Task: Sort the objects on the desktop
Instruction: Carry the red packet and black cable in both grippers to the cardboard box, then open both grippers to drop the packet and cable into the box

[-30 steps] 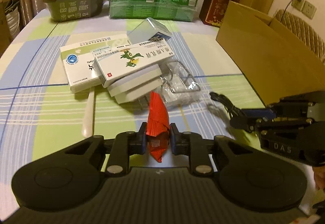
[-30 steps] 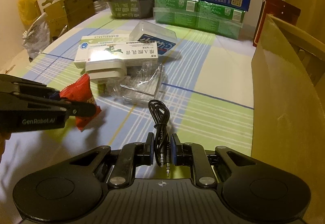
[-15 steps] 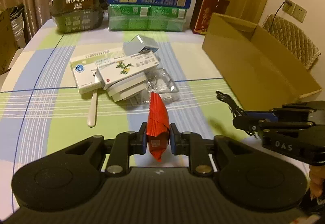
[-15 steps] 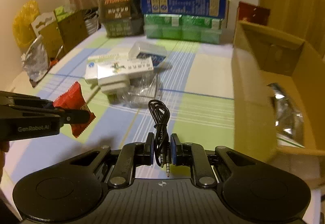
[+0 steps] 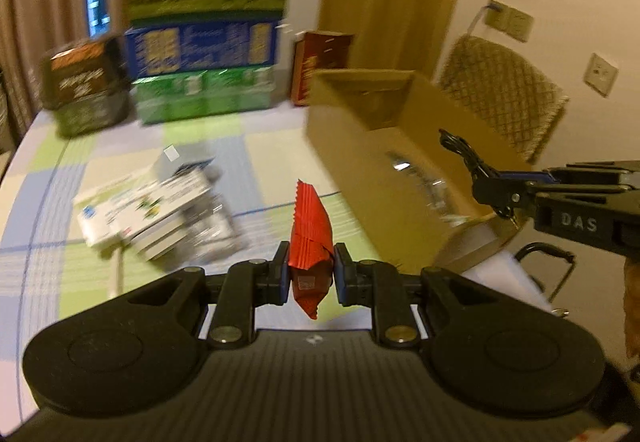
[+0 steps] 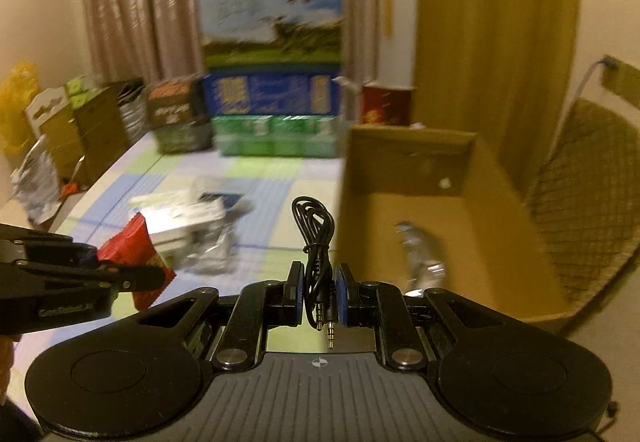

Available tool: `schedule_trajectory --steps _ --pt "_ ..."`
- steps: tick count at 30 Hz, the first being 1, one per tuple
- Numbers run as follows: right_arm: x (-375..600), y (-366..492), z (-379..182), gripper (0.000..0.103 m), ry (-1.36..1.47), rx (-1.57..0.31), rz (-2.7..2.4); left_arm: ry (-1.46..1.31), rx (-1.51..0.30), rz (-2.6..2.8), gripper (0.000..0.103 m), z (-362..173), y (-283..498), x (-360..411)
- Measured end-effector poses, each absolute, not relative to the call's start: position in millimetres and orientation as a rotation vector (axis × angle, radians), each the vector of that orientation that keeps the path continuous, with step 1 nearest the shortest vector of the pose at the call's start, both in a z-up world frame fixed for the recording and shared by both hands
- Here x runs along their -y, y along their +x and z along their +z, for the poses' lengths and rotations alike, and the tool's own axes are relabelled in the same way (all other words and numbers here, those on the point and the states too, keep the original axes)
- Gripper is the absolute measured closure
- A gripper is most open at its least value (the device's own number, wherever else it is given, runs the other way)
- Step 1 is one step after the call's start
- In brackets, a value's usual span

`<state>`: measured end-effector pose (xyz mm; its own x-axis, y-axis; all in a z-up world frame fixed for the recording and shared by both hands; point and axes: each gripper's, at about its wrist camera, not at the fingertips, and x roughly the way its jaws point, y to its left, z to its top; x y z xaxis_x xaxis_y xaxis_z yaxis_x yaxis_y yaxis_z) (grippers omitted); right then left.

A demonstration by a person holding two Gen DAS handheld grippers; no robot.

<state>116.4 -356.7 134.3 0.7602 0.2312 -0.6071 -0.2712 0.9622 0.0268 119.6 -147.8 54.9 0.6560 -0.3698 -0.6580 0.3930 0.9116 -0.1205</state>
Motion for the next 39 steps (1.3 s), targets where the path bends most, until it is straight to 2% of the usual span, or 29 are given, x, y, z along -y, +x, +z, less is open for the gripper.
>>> schedule_trajectory --steps 11,22,23,24,25,35,39 --pt "443.5 139.6 138.1 0.09 0.007 -0.646 0.173 0.079 -0.736 -0.57 0.086 74.6 146.1 243.7" --pt "470.0 173.8 124.7 0.09 0.032 -0.67 0.158 0.09 -0.76 -0.626 0.084 62.4 198.5 294.8" --pt "470.7 176.9 122.8 0.09 0.035 -0.672 0.158 0.081 -0.759 -0.627 0.082 60.3 202.8 296.5" --pt "471.1 178.8 121.6 0.09 0.036 -0.675 0.159 0.07 -0.761 -0.627 0.072 57.6 207.7 297.9" --pt "471.0 180.5 120.3 0.09 0.034 -0.678 0.159 0.064 -0.769 -0.622 0.07 55.1 211.6 298.3" --pt "468.2 192.5 113.8 0.09 0.021 -0.69 0.154 0.074 -0.769 -0.577 0.07 51.3 208.7 273.8" --pt "468.0 200.6 117.7 0.09 0.023 -0.667 0.148 0.074 -0.763 -0.567 0.067 54.0 204.2 265.0"
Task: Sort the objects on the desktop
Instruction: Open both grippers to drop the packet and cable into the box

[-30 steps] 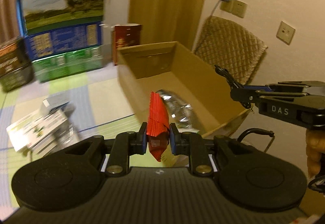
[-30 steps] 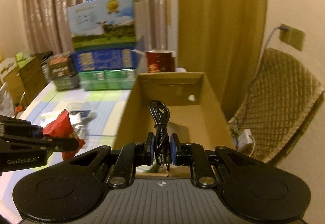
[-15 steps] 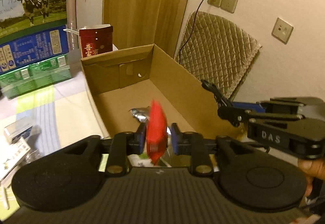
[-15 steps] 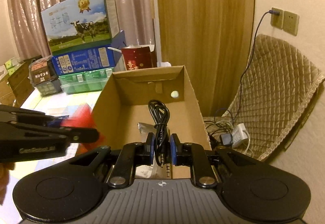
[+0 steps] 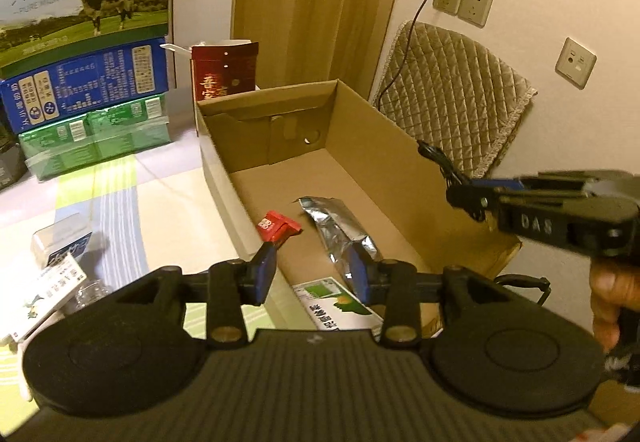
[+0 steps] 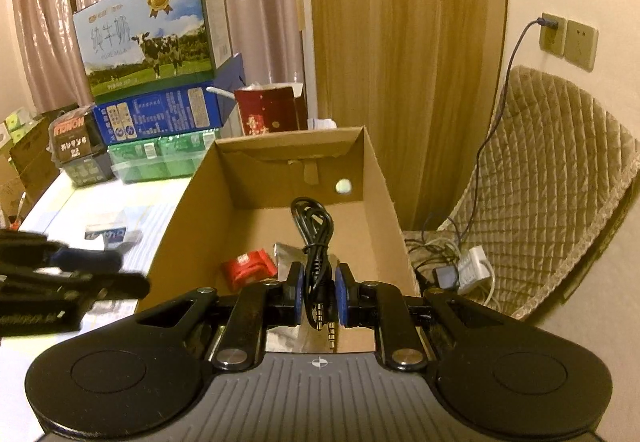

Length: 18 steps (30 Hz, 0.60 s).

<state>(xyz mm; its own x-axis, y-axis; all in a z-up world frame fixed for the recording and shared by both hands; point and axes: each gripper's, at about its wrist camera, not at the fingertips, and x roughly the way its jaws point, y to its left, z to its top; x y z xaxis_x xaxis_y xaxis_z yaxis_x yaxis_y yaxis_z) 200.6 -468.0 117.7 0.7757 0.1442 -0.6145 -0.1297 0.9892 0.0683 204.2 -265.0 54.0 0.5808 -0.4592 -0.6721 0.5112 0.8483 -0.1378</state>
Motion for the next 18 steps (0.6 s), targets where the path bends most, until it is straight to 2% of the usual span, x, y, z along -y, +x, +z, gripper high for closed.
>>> schedule_trajectory --steps 1,3,5,18 --pt "469.6 202.2 118.7 0.088 0.027 -0.668 0.145 0.073 -0.762 -0.564 0.064 54.6 203.1 263.0" --pt "472.7 201.2 119.9 0.077 0.044 -0.67 0.142 0.08 -0.756 -0.552 0.062 56.3 200.5 258.7" --pt "472.9 194.8 120.1 0.058 0.043 -0.666 0.135 0.08 -0.754 -0.542 0.061 57.9 197.8 253.5" --pt "431.0 143.7 135.4 0.044 0.057 -0.683 0.226 0.077 -0.739 -0.466 0.04 71.8 157.5 202.6"
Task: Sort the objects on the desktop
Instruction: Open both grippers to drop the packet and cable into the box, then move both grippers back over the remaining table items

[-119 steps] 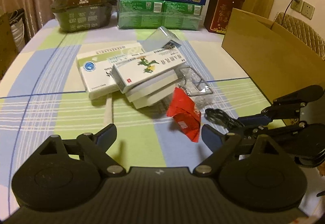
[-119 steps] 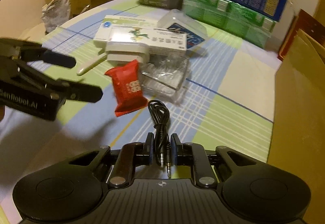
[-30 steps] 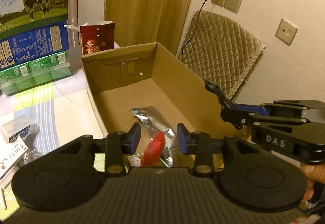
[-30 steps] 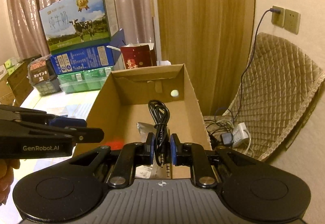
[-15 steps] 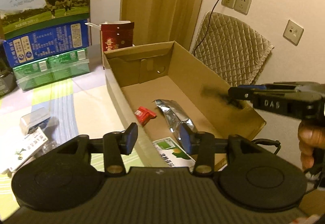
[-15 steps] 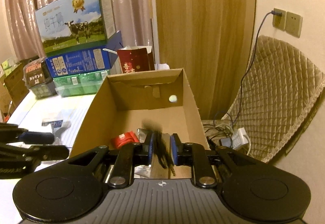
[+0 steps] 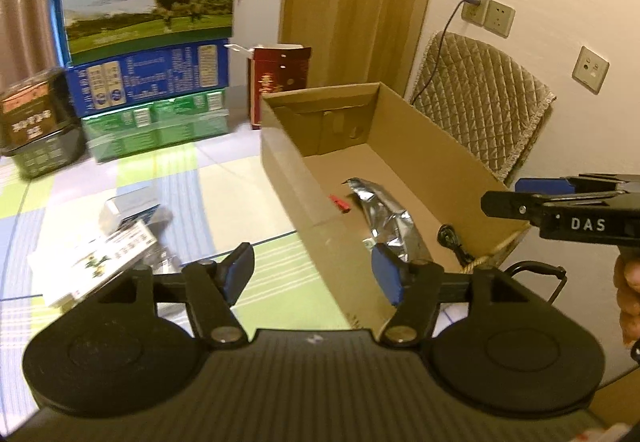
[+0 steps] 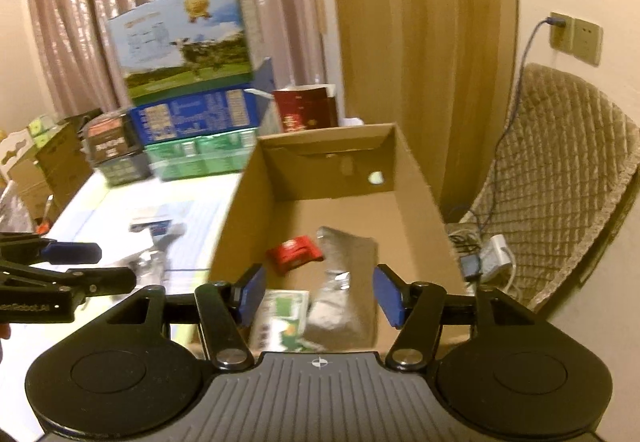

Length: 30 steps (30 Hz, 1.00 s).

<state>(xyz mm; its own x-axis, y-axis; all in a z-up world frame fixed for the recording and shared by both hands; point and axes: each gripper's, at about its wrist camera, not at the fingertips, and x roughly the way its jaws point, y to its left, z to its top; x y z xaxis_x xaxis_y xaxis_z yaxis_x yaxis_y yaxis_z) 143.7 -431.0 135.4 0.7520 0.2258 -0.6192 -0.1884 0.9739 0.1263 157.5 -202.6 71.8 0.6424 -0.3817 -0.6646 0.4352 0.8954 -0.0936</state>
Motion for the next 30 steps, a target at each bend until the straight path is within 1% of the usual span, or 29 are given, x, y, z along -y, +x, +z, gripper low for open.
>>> schedule_trajectory --steps 5,6,7,9,11,14,16,17,23,26,28,30 --pt "403.1 125.1 144.2 0.034 0.07 -0.678 0.276 0.092 -0.724 -0.421 0.034 79.2 133.3 167.9" --pt "396.4 121.5 145.6 0.033 0.068 -0.677 0.292 0.093 -0.723 -0.41 0.032 80.7 129.4 159.8" --pt "387.8 117.1 147.2 0.031 0.062 -0.675 0.31 0.094 -0.719 -0.399 0.027 82.2 125.4 150.7" --pt "372.0 109.8 148.8 0.027 0.052 -0.669 0.34 0.089 -0.707 -0.365 0.022 85.2 116.1 129.7" --pt "354.9 103.5 148.3 0.02 0.046 -0.67 0.379 0.086 -0.709 -0.33 0.022 87.1 108.2 108.4" --pt "328.2 98.2 143.2 0.013 0.025 -0.676 0.424 0.094 -0.71 -0.275 0.017 86.7 96.3 76.2" --pt "311.9 97.1 138.4 0.01 0.009 -0.683 0.449 0.103 -0.712 -0.245 0.012 85.2 89.4 58.2" --pt "305.6 97.0 135.7 0.008 0.003 -0.687 0.459 0.105 -0.715 -0.232 0.011 84.2 86.5 49.0" --pt "280.6 95.5 119.2 0.002 -0.039 -0.711 0.503 0.111 -0.742 -0.174 0.006 72.3 77.0 4.8" --pt "274.3 99.3 110.6 0.002 -0.047 -0.728 0.51 0.11 -0.756 -0.16 0.004 64.0 78.0 -5.9" --pt "271.6 102.6 106.1 0.002 -0.051 -0.739 0.514 0.109 -0.764 -0.16 0.001 58.9 78.9 -9.3" --pt "268.5 107.8 100.9 0.002 -0.056 -0.75 0.518 0.103 -0.774 -0.165 0.001 53.0 82.8 -11.8"
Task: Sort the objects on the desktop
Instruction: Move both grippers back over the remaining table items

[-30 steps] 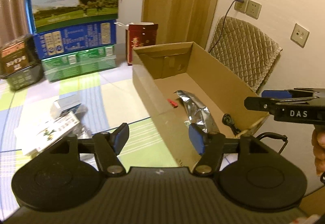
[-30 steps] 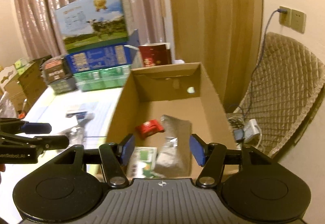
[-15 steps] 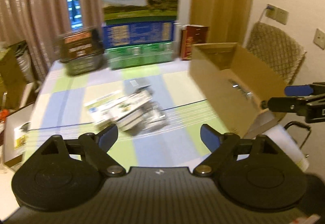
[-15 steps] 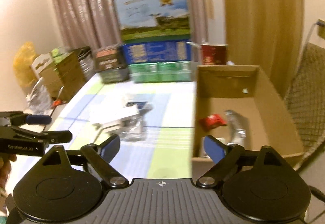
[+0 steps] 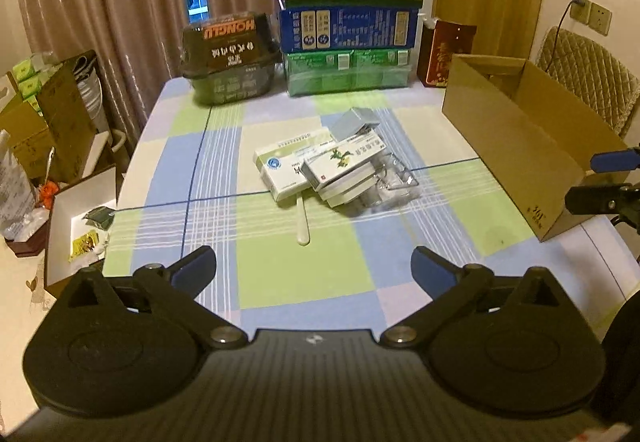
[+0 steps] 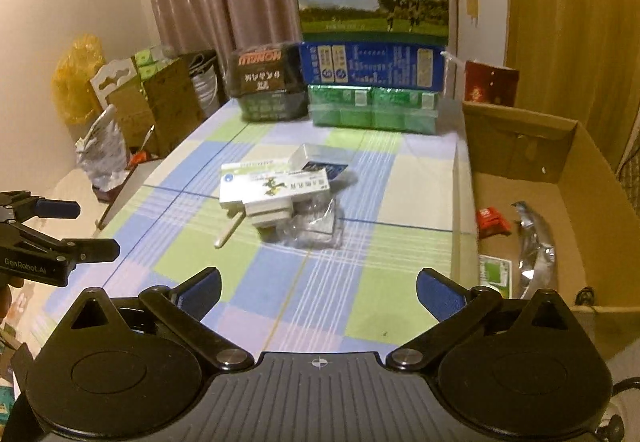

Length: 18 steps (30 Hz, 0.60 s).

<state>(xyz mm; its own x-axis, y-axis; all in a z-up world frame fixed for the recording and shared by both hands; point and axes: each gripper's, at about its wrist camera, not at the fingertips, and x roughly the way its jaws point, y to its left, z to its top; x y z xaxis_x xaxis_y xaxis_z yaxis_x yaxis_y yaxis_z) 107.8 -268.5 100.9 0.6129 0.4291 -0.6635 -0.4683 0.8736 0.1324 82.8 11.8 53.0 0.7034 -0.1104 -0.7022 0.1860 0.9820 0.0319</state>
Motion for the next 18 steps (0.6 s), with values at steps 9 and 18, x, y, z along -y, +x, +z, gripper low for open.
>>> schedule_trajectory --steps 9,18 --pt "256.6 133.2 79.8 0.002 -0.06 -0.787 0.521 0.054 -0.818 -0.167 0.002 22.4 110.6 -18.2" --pt "238.4 171.1 49.5 0.002 -0.05 -0.808 0.514 0.059 -0.824 -0.14 0.004 -4.8 149.1 -16.8"
